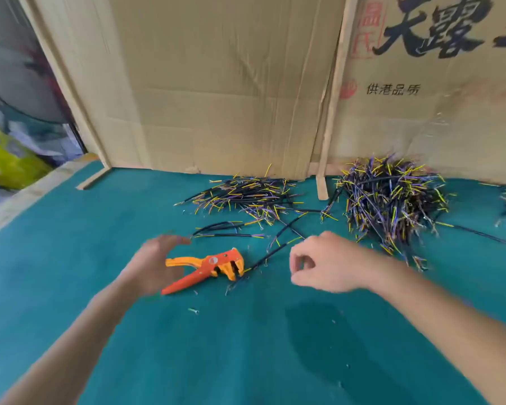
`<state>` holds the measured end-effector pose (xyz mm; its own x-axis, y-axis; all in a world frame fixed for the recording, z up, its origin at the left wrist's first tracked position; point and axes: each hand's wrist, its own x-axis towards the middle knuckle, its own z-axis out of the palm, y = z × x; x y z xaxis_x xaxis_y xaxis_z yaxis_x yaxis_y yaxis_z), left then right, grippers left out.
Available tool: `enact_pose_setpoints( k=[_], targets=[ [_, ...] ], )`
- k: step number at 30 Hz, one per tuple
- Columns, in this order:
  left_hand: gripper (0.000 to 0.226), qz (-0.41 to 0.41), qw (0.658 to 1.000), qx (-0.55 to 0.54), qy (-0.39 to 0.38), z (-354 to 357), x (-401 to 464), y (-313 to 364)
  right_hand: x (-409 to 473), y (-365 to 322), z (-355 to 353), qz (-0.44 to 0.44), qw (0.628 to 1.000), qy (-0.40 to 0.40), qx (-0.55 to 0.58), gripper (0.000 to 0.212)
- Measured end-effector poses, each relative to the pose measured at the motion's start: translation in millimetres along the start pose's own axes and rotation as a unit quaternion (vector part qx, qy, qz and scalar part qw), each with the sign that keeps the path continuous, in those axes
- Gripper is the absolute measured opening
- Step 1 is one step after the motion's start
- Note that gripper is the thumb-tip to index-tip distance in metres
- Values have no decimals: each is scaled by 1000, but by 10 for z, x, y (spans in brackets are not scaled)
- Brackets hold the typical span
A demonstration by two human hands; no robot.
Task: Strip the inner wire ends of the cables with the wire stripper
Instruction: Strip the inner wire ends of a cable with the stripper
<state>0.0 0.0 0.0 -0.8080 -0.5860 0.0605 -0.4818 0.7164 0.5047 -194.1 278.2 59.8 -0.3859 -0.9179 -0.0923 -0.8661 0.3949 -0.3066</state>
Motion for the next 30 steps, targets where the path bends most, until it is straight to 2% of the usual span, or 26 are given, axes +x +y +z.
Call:
enact_pose_setpoints(
  k=[2,4,6,8,11,14,17,21,23,25,27,28,30],
  targets=[
    [76,-1,995,54,-86,150,-92,0,-51,-112,290,31,992,32,120,9],
    [92,-7,989,121,-87,295,-123,-104,-133,-155,637,52,972,65,220,7],
    [95,-14,983,176,-51,319,-46,-242,-175,-101,894,104,944,88,300,10],
    [85,-5,984,175,-40,316,-3,-345,-208,-76,1073,144,919,133,342,11],
    [68,14,993,119,7,466,-103,-372,-232,-97,1279,151,901,208,349,6],
    [59,10,994,75,84,603,-261,-356,-213,-115,1299,153,899,217,347,8],
    [54,11,993,9,118,706,-365,-180,-186,-120,1276,164,894,214,358,11],
    [37,15,982,-143,125,838,-544,336,-199,-173,1207,153,877,201,408,6],
    [31,18,972,-216,91,917,-606,675,-182,-197,1105,113,869,185,446,27],
    [49,22,951,-309,12,1018,-643,1010,-137,-173,1012,74,835,162,520,48],
    [62,19,914,-401,-60,1111,-662,1309,-100,-71,939,85,769,135,619,64],
    [64,16,903,-422,-74,1150,-662,1431,-100,3,898,92,739,115,658,67],
    [60,8,897,-435,-78,1207,-610,1607,-98,177,823,71,691,77,715,56]
  ],
)
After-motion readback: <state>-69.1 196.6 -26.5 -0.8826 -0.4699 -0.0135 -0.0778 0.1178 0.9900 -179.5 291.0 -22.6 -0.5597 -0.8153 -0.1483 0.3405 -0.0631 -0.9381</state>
